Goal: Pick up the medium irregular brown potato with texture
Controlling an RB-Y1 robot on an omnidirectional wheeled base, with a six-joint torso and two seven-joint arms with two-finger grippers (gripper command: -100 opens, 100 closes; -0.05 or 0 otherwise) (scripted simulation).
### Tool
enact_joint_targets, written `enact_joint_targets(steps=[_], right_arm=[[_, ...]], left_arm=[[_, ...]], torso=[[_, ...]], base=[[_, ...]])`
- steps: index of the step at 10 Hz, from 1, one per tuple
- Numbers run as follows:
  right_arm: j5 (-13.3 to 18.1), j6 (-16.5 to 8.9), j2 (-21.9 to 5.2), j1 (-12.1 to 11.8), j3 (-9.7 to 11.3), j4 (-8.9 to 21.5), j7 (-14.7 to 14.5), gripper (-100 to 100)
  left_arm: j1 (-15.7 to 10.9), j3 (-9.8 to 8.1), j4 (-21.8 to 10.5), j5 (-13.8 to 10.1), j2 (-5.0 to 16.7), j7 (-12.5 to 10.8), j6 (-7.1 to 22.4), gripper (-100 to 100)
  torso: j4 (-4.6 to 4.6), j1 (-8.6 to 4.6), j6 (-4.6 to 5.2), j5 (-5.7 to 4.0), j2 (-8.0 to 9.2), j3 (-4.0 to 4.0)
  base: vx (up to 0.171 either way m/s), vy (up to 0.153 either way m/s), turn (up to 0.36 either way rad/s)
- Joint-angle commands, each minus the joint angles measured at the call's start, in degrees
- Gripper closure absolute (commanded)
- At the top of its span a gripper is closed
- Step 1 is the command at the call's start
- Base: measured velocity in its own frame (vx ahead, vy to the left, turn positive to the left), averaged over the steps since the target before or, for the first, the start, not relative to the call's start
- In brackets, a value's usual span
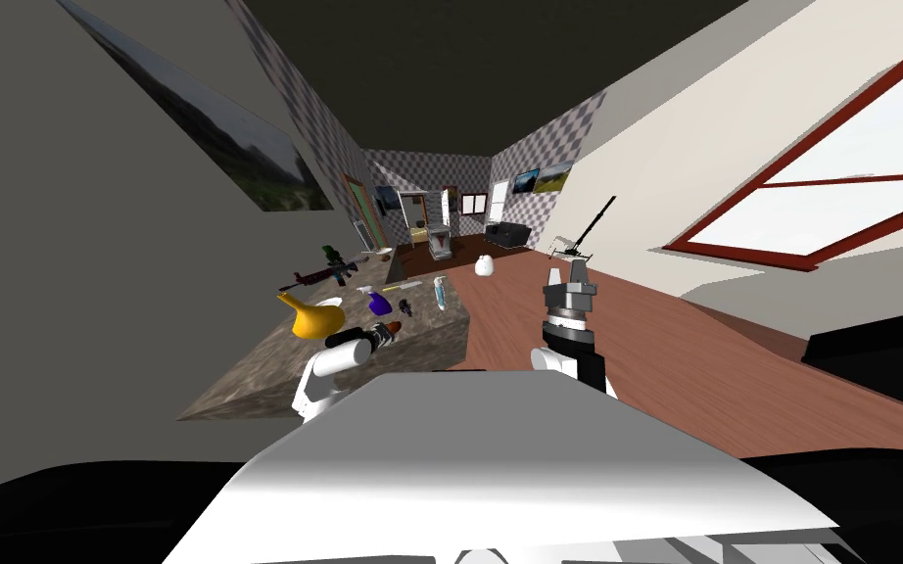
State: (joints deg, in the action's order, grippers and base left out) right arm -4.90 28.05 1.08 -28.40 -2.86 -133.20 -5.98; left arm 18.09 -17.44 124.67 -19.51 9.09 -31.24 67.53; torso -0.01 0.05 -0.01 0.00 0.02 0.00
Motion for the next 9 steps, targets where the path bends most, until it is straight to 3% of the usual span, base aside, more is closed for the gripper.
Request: enact_joint_targets(steps=[1,3,4,5,7,8,9], right_arm=[[0.0,0.0,0.0,0.0,0.0,0.0,0.0,0],[0.0,0.0,0.0,0.0,0.0,0.0,0.0,0],[0.0,0.0,0.0,0.0,0.0,0.0,0.0,0],[0.0,0.0,0.0,0.0,0.0,0.0,0.0,0],[0.0,0.0,0.0,0.0,0.0,0.0,0.0,0],[0.0,0.0,0.0,0.0,0.0,0.0,0.0,0],[0.0,0.0,0.0,0.0,0.0,0.0,0.0,0]], left_arm=[[0.0,0.0,0.0,0.0,0.0,0.0,0.0,100],[0.0,-0.01,0.0,0.0,0.0,0.0,0.0,100],[0.0,-0.01,0.0,0.0,0.0,0.0,0.0,0],[0.5,-0.19,1.6,-0.2,0.2,-0.4,1.2,100],[1.0,-0.4,3.5,-0.5,0.3,-0.8,2.5,100],[0.7,-0.35,2.8,-0.4,0.3,-0.7,2.0,100],[0.8,-0.38,3.0,-0.5,0.4,-0.7,2.2,0]], torso=[[0.0,0.0,0.0,0.0,0.0,0.0],[0.0,0.0,0.0,0.0,0.0,0.0],[0.0,0.0,0.0,0.0,0.0,0.0],[0.0,0.0,0.0,0.0,0.0,0.0],[0.0,0.0,0.01,-0.01,0.03,0.02],[0.01,-0.01,0.0,-0.02,0.04,0.02],[0.0,0.0,0.01,0.0,0.02,0.01]], base=[[0.0,0.0,0.0],[0.0,0.0,0.0],[0.0,0.0,0.0],[-0.002,0.003,-0.011],[-0.003,0.004,-0.013],[0.0,0.0,0.0],[0.0,0.0,0.0]])
